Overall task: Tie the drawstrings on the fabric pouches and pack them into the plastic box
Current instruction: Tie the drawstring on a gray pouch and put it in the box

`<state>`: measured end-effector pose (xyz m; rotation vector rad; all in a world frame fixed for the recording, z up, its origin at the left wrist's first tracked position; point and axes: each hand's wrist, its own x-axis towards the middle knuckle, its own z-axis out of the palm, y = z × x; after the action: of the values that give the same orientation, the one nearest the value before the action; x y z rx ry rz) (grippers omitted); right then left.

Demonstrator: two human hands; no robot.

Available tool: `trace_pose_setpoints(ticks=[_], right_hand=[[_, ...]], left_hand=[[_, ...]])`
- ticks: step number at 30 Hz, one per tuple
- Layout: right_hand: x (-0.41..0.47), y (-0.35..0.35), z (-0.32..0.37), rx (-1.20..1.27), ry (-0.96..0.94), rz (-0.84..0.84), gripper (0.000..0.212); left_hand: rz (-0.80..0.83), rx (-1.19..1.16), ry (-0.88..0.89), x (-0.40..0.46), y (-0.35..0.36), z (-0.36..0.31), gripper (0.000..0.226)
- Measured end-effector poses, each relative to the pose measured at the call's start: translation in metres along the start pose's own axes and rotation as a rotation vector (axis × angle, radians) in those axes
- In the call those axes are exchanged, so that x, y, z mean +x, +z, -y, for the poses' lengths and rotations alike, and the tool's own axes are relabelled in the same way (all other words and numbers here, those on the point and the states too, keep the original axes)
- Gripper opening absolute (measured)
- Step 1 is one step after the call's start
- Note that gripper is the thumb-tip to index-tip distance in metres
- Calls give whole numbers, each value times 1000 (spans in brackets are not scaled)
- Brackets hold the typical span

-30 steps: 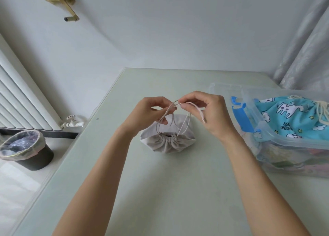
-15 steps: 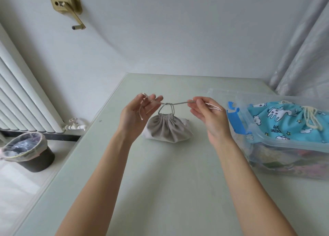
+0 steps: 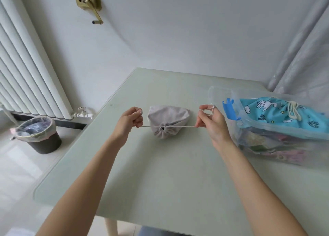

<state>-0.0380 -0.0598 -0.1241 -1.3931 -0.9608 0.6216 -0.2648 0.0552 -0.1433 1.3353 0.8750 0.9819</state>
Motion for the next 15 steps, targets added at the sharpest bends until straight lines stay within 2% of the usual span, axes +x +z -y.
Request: trace_pose_setpoints(ticks=[5,8,10,12,15], right_hand=[[-21,-6,-15,-190,161,166,17],[-30,-15,-18,-321,208,208,27],[-35,-19,-21,-495,135,129,36],[-40,-16,-21,-621,-25,72,33],[-46,1,-20,-700,-149,201,18]], left_hand=[[88,189,-58,-28,3,4,6],[146,203,-58,-41,1,1,11],[153,253,-43,-46,0,0,11],[164,374,-11,-48,0,1,6],[126,679,139,-49,3,5,12]])
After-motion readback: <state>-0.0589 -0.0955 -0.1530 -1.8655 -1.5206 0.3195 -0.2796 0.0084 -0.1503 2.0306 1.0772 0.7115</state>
